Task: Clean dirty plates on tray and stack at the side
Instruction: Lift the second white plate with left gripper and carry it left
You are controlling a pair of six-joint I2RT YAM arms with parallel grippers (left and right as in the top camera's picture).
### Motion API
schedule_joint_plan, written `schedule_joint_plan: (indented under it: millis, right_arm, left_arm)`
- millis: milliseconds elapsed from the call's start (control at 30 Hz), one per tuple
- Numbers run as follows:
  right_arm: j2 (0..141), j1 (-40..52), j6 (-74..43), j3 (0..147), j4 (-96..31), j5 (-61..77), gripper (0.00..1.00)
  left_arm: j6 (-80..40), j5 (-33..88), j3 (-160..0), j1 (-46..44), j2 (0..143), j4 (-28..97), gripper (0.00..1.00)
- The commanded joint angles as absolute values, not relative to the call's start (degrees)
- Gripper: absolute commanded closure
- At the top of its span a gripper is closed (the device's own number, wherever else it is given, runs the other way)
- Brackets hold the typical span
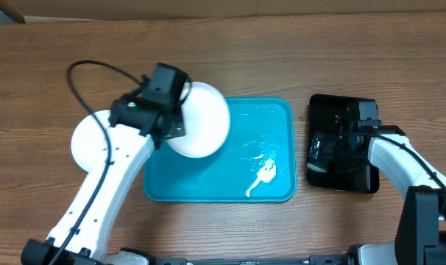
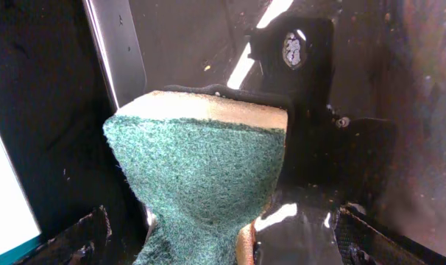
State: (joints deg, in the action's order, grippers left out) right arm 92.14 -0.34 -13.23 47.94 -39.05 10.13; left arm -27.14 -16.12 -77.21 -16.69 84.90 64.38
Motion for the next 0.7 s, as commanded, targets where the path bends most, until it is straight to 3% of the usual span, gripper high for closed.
schedule_joint_plan:
  millis: [0,133,233,400,667]
  right_arm:
    - [92.79,-0.05,-13.04,47.55,-39.20,10.26,0.00]
    - [92.79,-0.05,-13.04,47.55,-39.24,10.26,0.00]
    - [92.79,-0.05,-13.04,47.55,-39.38,10.26,0.00]
    - [92.79,-0.05,-13.04,47.55,-39.33,10.26,0.00]
    - [92.79,-0.05,-13.04,47.55,-39.33,10.26,0.00]
  left_arm:
    - [-29.87,-22.09,-77.76,-11.68,83.07,65.67,0.96]
    - [-29.61,-21.50,-77.76,-3.88,83.02,65.82,0.96]
    - [-22.98,-17.06,-77.76,-0.58,83.02,62.59,0.96]
    - [-22.28,-18.37,-77.73,-0.58,83.02,61.80,0.96]
    - [-24.93,-33.98,-77.73,-5.10,83.02,61.28,0.96]
